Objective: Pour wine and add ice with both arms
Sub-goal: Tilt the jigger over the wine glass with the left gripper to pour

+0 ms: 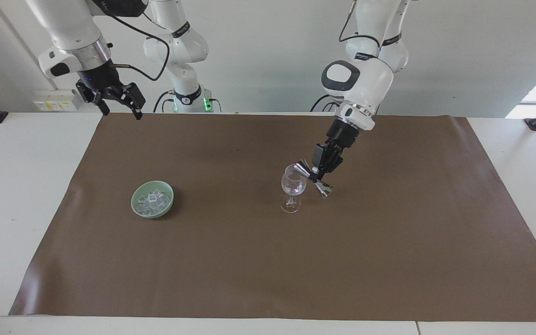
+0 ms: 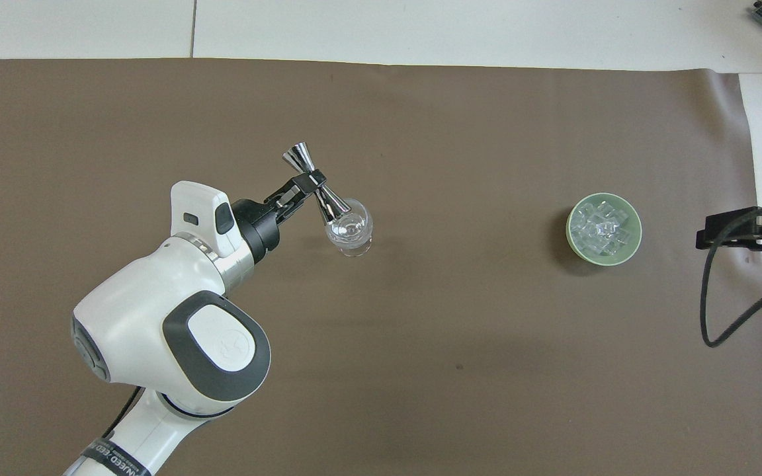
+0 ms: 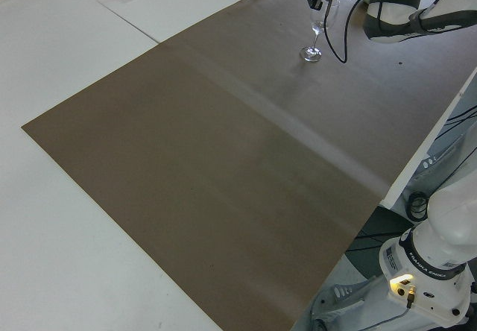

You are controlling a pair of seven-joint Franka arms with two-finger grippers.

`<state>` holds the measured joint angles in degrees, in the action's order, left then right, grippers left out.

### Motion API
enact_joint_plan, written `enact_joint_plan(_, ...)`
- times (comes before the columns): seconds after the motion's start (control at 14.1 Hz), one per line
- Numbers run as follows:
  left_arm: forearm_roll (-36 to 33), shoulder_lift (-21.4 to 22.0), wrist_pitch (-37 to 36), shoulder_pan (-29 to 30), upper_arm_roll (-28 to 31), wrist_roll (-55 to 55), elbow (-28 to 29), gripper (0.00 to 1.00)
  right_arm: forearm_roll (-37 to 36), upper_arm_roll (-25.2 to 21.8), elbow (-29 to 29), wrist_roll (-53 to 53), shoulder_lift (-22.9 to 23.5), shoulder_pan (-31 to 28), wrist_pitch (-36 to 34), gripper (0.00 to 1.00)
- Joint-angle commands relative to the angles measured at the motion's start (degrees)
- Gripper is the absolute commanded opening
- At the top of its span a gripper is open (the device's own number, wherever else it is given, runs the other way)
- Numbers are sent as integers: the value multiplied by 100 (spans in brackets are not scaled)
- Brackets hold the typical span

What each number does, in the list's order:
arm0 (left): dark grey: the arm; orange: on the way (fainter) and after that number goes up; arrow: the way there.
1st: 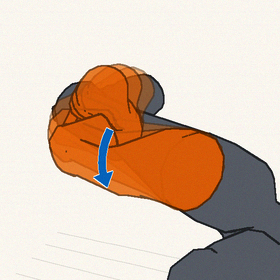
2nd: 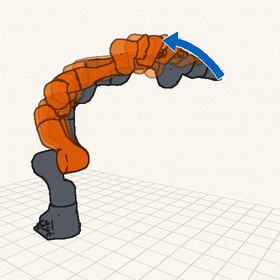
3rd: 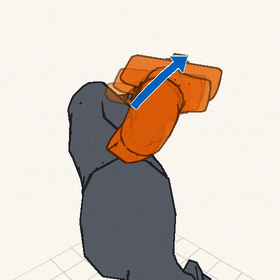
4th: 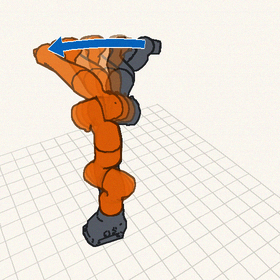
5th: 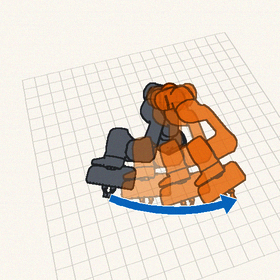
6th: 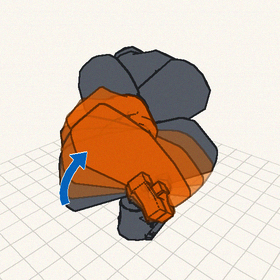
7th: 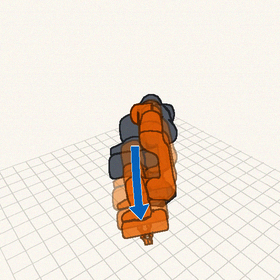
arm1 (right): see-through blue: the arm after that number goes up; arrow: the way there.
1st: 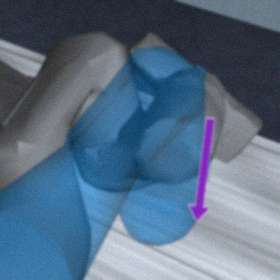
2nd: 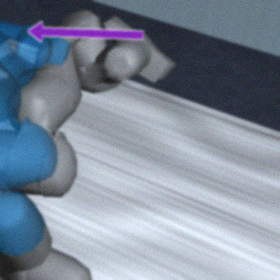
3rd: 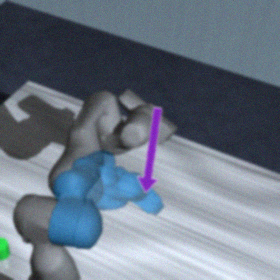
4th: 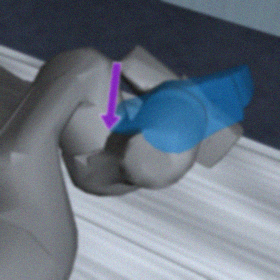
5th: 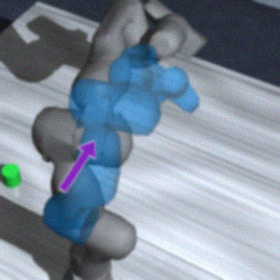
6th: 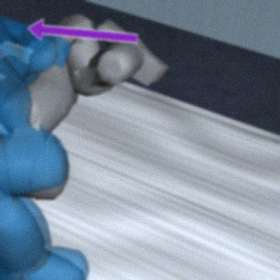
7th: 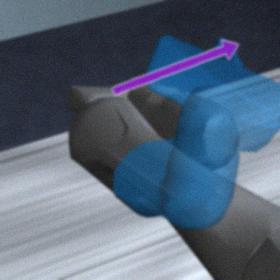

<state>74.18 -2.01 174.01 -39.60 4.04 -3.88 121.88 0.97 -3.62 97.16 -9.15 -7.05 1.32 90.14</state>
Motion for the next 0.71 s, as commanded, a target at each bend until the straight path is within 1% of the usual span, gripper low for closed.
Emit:
enact_joint_plan(0.0, -79, 87, 141, -135, 89, -43, 37, 0, 61, 20, 145, 10, -138, -44, 39, 100)
enact_joint_plan(0.36, -18, 113, 2, -30, 89, 158, 28, 0, 61, 20, 145, 19, -138, -44, 39, 100)
enact_joint_plan(0.5, -9, 131, -463, 188, 141, 457, -50, 0, 61, 20, 145, 10, -138, -35, 39, 100)
enact_joint_plan(0.64, -9, 157, -657, 356, 141, 720, -51, 0, 61, 20, 145, 19, -138, -44, 39, 100)
